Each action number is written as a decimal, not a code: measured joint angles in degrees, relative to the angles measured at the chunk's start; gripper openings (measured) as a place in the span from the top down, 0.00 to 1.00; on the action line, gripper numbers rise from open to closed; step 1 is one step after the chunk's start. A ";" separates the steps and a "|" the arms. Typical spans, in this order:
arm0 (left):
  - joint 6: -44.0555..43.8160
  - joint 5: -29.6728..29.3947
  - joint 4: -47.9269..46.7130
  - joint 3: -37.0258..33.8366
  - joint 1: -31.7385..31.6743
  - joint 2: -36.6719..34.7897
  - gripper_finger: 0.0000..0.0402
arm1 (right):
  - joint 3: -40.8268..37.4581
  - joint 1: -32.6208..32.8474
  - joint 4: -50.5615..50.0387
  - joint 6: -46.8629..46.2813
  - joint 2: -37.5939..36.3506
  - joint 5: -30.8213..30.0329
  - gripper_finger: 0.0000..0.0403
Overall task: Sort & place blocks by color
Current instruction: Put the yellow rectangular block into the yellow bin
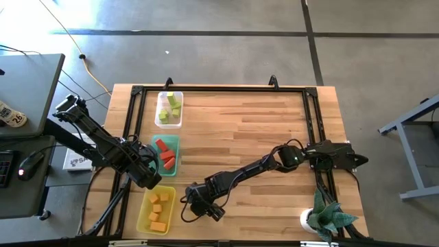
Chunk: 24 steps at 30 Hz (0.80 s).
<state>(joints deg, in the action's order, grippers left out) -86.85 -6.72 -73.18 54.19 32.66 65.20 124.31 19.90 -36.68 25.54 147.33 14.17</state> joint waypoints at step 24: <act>6.43 0.07 0.01 0.00 -0.01 -0.01 0.57 | -0.24 -1.36 -1.89 -11.66 -2.32 -6.89 0.74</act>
<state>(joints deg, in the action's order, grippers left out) -80.41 -6.65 -73.16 54.19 32.65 65.19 124.07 18.54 -38.57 13.88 145.00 7.28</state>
